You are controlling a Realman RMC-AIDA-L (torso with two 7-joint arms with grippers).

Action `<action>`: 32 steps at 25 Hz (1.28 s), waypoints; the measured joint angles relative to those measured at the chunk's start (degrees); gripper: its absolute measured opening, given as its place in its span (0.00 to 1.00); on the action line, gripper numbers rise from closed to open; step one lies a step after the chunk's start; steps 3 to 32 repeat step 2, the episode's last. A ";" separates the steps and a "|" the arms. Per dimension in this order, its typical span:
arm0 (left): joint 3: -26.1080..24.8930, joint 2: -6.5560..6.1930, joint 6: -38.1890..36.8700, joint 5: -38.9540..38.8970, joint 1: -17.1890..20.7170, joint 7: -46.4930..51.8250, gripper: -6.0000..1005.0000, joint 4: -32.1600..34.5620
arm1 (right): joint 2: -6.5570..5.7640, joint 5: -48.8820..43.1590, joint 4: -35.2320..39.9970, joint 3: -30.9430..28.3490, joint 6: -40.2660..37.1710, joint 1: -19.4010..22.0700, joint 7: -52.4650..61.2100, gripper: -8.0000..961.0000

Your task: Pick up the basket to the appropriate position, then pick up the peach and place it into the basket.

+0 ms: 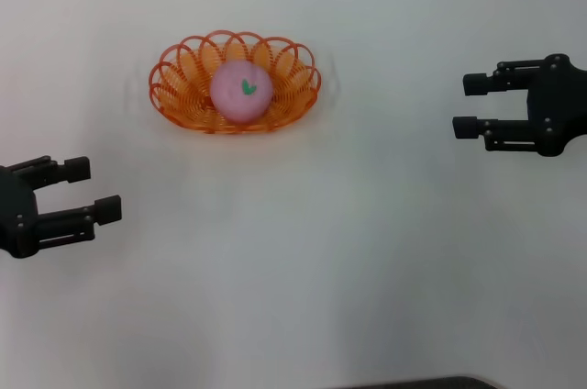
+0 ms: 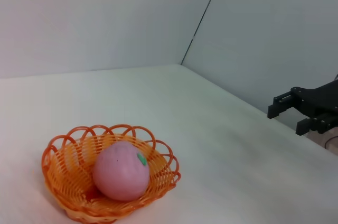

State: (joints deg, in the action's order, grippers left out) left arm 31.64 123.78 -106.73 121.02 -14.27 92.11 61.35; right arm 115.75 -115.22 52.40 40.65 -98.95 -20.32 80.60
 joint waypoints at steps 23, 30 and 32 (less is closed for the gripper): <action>0.00 0.03 -0.01 0.00 0.06 -0.01 0.83 -0.01 | 0.00 0.00 -0.09 0.03 0.18 -0.17 -0.01 0.66; 0.00 0.03 -0.01 0.00 0.06 -0.01 0.83 -0.01 | 0.00 0.00 -0.09 0.03 0.18 -0.17 -0.01 0.66; 0.00 0.03 -0.01 0.00 0.06 -0.01 0.83 -0.01 | 0.00 0.00 -0.09 0.03 0.18 -0.17 -0.01 0.66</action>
